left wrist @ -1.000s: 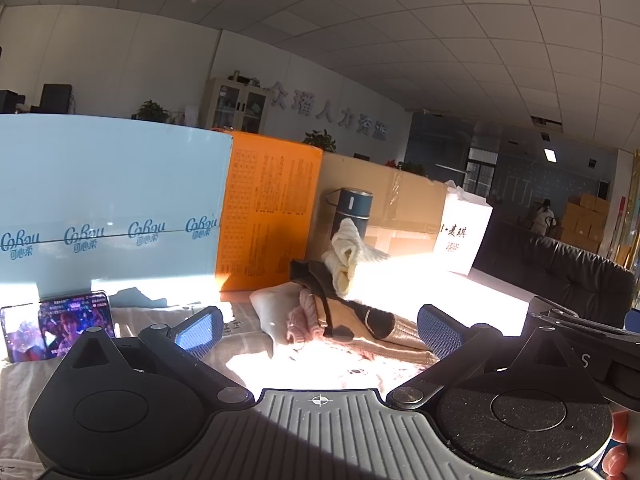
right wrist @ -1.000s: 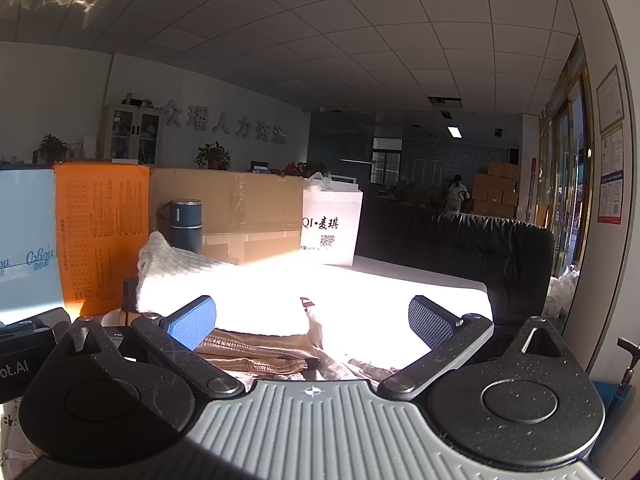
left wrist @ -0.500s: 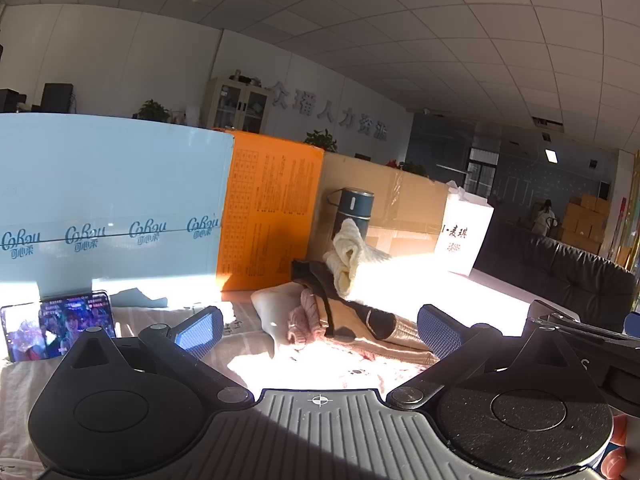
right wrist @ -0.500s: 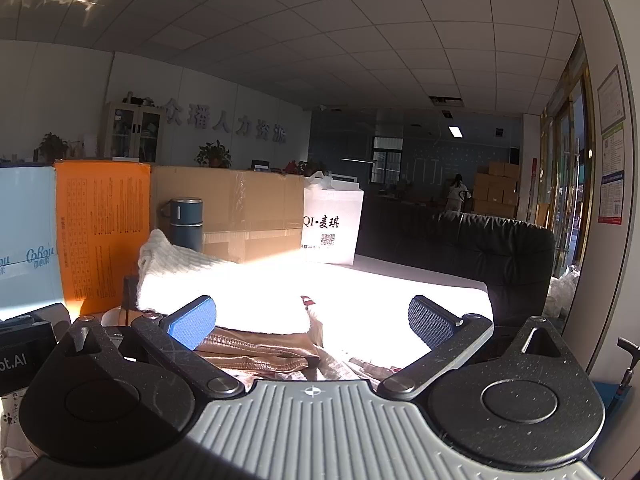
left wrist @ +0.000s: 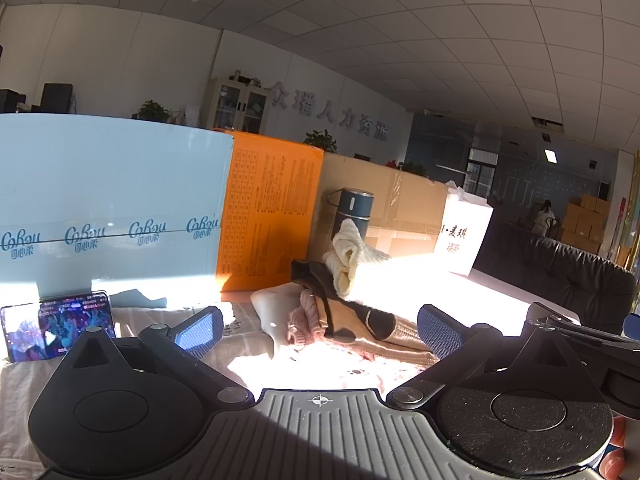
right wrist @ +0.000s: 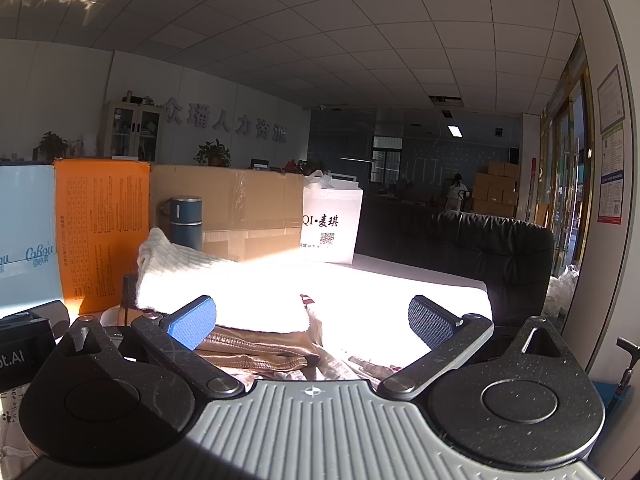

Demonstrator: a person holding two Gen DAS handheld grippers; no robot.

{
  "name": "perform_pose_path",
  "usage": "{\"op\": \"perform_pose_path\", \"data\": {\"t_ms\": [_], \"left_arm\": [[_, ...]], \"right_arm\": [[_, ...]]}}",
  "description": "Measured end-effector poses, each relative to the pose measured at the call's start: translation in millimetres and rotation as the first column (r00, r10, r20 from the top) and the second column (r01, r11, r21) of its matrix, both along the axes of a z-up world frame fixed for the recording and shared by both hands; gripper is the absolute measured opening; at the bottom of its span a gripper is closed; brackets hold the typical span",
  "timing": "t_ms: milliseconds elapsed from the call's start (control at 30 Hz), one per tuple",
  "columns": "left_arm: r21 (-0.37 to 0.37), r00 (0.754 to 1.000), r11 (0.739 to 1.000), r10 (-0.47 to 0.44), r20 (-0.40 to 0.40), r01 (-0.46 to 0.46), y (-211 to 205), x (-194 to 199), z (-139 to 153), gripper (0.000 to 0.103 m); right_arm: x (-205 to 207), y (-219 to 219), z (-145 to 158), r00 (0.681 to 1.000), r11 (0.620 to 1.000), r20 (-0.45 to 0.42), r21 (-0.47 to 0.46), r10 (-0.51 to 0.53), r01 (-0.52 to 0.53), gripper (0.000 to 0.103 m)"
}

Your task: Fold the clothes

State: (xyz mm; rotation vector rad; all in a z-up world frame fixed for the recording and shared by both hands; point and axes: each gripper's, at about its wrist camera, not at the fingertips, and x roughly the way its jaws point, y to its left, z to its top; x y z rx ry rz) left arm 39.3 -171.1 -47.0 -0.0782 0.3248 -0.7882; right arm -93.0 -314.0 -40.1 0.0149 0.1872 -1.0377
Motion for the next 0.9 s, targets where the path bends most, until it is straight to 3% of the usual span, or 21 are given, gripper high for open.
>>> {"op": "perform_pose_path", "data": {"t_ms": [900], "left_arm": [[-0.001,1.0,1.0,-0.003,0.002,0.003,1.0,-0.6,0.3,0.103]], "right_arm": [[-2.3,1.9,1.4,1.0,1.0,-0.006,0.002,0.002,-0.002,0.103]]}}
